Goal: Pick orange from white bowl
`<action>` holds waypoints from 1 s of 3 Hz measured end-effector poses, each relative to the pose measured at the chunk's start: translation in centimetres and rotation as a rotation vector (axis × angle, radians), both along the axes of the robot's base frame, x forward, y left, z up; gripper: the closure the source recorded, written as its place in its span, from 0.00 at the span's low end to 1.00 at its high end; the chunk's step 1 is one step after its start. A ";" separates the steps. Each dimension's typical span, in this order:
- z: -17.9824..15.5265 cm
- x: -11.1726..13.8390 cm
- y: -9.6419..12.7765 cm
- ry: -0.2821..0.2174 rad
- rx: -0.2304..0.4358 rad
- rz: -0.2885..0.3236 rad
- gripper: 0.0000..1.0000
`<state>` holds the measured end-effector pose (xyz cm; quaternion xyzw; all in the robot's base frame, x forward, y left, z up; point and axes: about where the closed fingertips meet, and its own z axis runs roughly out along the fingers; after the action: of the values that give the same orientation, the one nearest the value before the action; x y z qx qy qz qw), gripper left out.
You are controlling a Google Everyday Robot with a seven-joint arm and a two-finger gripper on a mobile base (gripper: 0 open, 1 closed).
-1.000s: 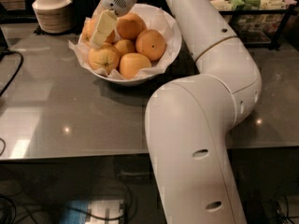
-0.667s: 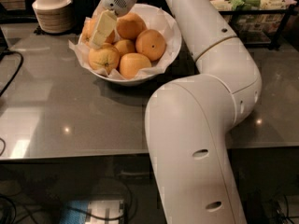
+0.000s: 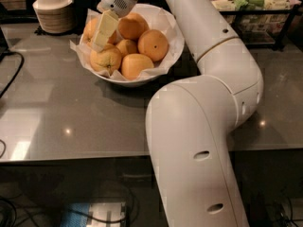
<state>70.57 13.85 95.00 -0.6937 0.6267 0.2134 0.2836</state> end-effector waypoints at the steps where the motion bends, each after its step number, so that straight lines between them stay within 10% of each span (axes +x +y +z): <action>1: 2.0 -0.4 0.4 -0.041 -0.017 -0.008 0.00; 3: 4.6 -0.9 1.0 -0.100 -0.034 -0.023 0.00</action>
Offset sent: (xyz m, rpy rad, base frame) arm -0.0244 0.0027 0.0859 -0.0791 -0.1623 -0.0366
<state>69.72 14.85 99.63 -0.7011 0.6233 0.1646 0.3049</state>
